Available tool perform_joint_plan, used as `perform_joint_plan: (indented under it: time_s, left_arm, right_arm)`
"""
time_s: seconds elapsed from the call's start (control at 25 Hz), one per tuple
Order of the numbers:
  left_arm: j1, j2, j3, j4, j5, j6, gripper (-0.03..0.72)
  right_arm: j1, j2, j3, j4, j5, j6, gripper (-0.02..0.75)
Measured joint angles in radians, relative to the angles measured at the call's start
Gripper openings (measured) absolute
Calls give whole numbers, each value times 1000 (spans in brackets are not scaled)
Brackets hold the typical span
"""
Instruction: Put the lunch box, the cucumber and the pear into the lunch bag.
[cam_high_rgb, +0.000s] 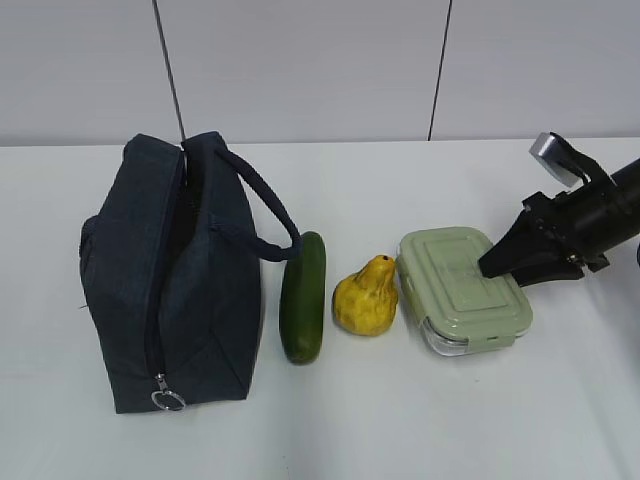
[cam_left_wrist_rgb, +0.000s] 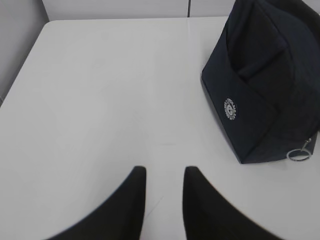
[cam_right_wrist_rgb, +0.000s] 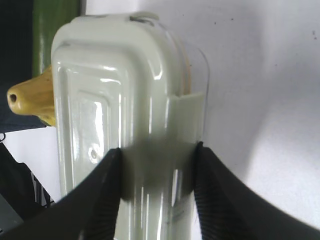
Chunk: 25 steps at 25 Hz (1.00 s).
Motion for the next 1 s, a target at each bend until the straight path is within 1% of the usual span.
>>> perform_joint_plan:
  time_s: [0.12, 0.2, 0.28, 0.32, 0.36, 0.44, 0.52, 0.6, 0.68, 0.76, 0.84, 1.0]
  left_arm:
    - [0, 22, -14, -19, 12, 0, 151]
    - [0, 84, -45, -88, 6, 0, 154]
    - [0, 200, -68, -211, -28, 8, 162]
    - [0, 271, -75, -286, -61, 30, 165]
    - [0, 333, -78, -356, -105, 73, 173]
    - [0, 481, -82, -534, -200, 173, 197]
    - [0, 618, -107, -662, -276, 279, 244]
    - [0, 770, -152, -745, -295, 363, 297]
    - [0, 905, -217, -800, -290, 439, 351]
    - [0, 1044, -290, -843, -270, 489, 379]
    - [0, 1159, -371, -851, -230, 515, 389]
    - [0, 1346, -514, -839, -146, 522, 396]
  right_arm:
    - [0, 0, 0, 0, 0, 0, 328]
    - [0, 0, 0, 0, 0, 0, 328]
    - [0, 0, 0, 0, 0, 0, 328]
    - [0, 0, 0, 0, 0, 0, 328]
    - [0, 0, 0, 4, 0, 0, 328]
    - [0, 0, 0, 14, 0, 0, 328]
    - [0, 0, 0, 22, 0, 0, 328]
    - [0, 0, 0, 27, 0, 0, 328]
    - [0, 0, 0, 34, 0, 0, 328]
    - [0, 0, 0, 35, 0, 0, 328]
    - [0, 0, 0, 37, 0, 0, 328]
    - [0, 0, 0, 39, 0, 0, 328]
